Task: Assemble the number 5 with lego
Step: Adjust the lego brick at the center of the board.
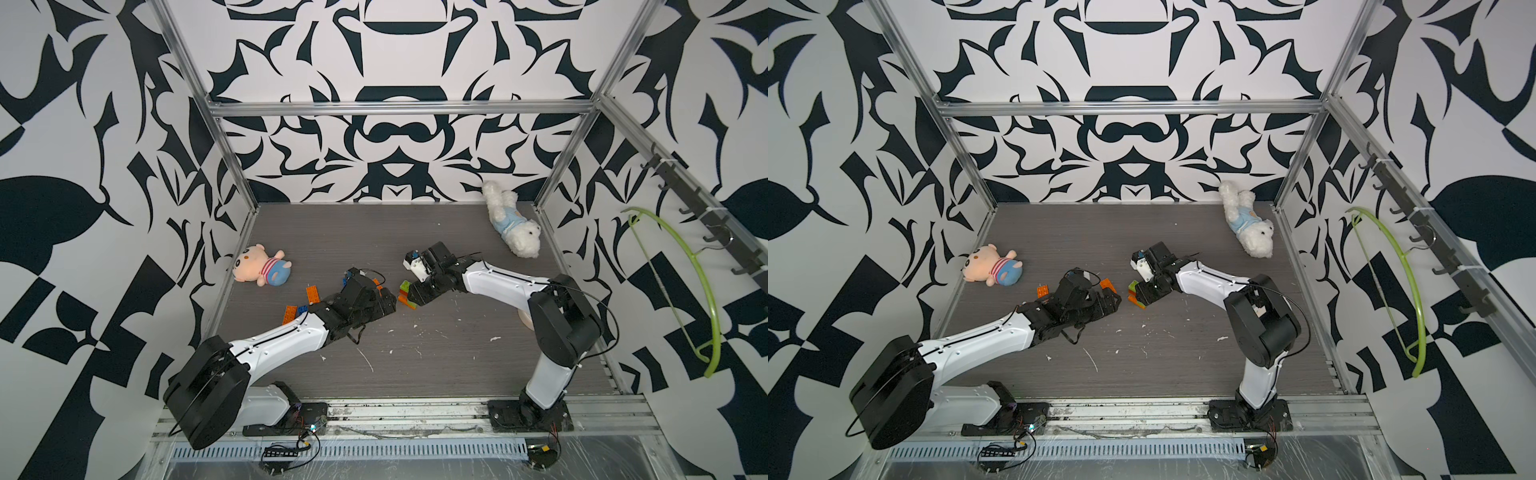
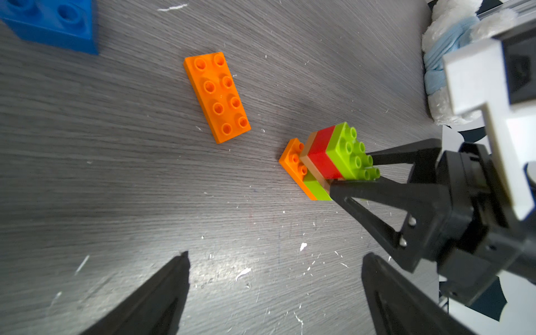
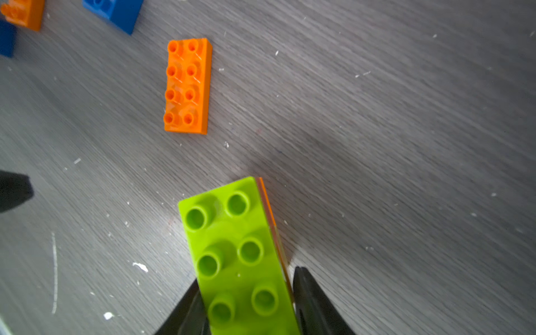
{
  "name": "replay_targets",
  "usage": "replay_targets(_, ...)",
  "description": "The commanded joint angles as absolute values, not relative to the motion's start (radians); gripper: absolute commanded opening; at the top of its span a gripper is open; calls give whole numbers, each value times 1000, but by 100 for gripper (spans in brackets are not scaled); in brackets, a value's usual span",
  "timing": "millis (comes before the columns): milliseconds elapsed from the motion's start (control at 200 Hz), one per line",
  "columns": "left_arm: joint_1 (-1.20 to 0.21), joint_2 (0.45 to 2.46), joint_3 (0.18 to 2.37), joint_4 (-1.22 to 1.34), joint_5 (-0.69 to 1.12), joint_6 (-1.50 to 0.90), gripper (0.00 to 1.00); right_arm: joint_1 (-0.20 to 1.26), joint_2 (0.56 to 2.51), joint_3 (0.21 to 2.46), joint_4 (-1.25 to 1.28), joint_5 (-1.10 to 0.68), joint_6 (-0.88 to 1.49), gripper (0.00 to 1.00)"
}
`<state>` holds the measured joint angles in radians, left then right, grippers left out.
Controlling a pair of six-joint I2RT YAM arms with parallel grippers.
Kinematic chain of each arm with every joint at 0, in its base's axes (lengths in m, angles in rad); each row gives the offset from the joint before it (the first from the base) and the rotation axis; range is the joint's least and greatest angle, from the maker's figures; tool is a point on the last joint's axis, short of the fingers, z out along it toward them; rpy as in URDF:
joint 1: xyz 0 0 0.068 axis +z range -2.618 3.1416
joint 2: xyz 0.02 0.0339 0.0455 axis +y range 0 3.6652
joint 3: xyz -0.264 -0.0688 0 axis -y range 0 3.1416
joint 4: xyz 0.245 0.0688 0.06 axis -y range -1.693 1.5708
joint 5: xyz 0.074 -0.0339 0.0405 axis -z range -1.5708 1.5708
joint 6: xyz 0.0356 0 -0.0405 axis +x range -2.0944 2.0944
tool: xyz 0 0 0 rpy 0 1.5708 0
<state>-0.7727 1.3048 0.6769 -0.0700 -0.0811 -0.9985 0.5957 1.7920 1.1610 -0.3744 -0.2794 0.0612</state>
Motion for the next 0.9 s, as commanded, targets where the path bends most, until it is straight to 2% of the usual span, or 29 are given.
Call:
replay_targets(0, -775, 1312, 696, -72, -77, -997, 99, 577, 1798, 1203, -379, -372, 69, 47)
replay_targets(550, -775, 1336, 710, -72, -67, -1002, 99, 408, 1975, 1327, -426, -712, 101, 48)
replay_targets(800, -775, 1348, 721, -74, -66, -1002, 99, 377, 2072, 1466, -507, -759, 82, 48)
replay_targets(895, -775, 1348, 721, -72, -64, -999, 99, 376, 2125, 1527, -558, -761, 60, 53)
